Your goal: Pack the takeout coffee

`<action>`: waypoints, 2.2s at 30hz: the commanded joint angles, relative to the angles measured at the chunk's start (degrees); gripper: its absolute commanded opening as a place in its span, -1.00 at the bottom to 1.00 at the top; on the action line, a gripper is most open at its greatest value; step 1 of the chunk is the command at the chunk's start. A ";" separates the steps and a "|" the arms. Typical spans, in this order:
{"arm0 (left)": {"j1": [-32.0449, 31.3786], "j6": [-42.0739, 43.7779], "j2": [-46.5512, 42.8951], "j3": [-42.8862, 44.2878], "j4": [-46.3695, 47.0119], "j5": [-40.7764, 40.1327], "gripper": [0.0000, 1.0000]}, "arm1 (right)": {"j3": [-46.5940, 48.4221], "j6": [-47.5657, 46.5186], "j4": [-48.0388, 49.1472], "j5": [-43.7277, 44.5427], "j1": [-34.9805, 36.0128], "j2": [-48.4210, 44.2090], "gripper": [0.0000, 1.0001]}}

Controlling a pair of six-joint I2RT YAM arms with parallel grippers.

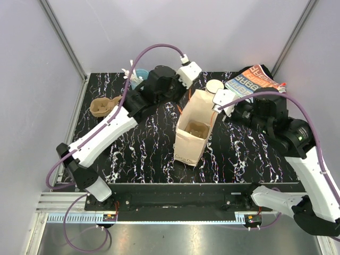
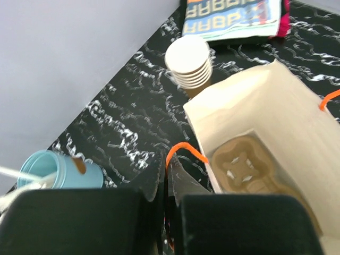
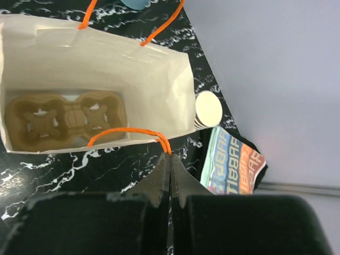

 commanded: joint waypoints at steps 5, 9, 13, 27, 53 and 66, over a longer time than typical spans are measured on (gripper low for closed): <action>-5.66 2.57 11.08 15.95 0.05 -3.11 -1.00 | -5.18 -1.78 2.82 6.24 -4.54 -7.12 -1.00; -8.03 3.80 16.01 21.50 -0.31 -3.64 -1.00 | -7.38 -2.75 3.34 9.74 -7.08 -10.12 -1.00; -10.05 4.32 21.63 27.13 -0.31 -3.90 -0.99 | -9.58 -3.98 4.04 13.35 -9.20 -12.93 -1.00; -14.01 8.19 33.86 37.24 14.18 -13.39 -0.85 | -17.31 -6.88 8.61 21.62 -13.68 -19.35 -1.00; -17.27 15.49 40.63 37.50 25.09 -18.49 0.52 | -19.61 -9.78 16.80 30.06 -16.58 -20.67 0.87; -14.98 15.40 24.74 29.09 18.68 -25.44 0.98 | -3.44 6.65 11.26 11.01 -15.97 -11.72 0.99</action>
